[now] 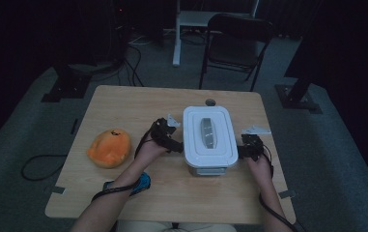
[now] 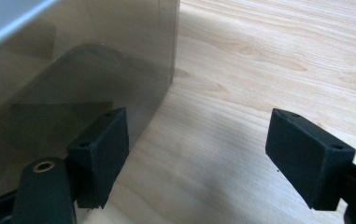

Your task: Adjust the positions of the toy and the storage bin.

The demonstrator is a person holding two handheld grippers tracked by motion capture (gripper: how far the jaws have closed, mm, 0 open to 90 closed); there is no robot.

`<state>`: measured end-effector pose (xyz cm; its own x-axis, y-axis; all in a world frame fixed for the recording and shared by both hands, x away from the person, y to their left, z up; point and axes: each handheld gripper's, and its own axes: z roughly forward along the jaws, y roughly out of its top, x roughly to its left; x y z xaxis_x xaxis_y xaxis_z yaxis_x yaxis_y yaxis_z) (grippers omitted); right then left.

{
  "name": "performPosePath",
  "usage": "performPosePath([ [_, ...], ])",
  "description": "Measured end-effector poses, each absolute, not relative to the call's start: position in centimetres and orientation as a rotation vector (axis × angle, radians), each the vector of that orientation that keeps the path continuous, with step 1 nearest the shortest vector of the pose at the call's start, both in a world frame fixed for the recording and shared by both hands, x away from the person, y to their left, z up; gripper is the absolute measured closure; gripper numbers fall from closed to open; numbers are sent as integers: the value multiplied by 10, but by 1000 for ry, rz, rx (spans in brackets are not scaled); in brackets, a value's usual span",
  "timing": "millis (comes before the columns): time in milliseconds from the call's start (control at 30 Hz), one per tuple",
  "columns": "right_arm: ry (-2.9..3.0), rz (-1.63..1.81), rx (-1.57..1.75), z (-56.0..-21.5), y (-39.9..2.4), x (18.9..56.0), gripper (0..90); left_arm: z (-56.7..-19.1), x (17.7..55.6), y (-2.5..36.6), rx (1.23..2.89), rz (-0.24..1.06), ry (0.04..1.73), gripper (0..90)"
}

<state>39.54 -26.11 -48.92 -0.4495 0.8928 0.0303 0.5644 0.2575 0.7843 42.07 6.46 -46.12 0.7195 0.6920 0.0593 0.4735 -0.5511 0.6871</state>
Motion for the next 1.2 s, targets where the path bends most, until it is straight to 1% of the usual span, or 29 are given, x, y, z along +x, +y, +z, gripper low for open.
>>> performPosePath([
  [433,2135,1054,1289,-489,-277,376,217,-462,399,53,2266,402,825,16],
  [567,2141,1060,1272,-490,-280,373,221,-461,391,50,2280,420,800,16],
  [833,2166,1092,1233,-491,-282,370,230,-460,381,50,2301,415,760,16],
  [1200,2238,1122,1194,-491,-290,373,247,-459,364,44,2287,405,741,16],
])
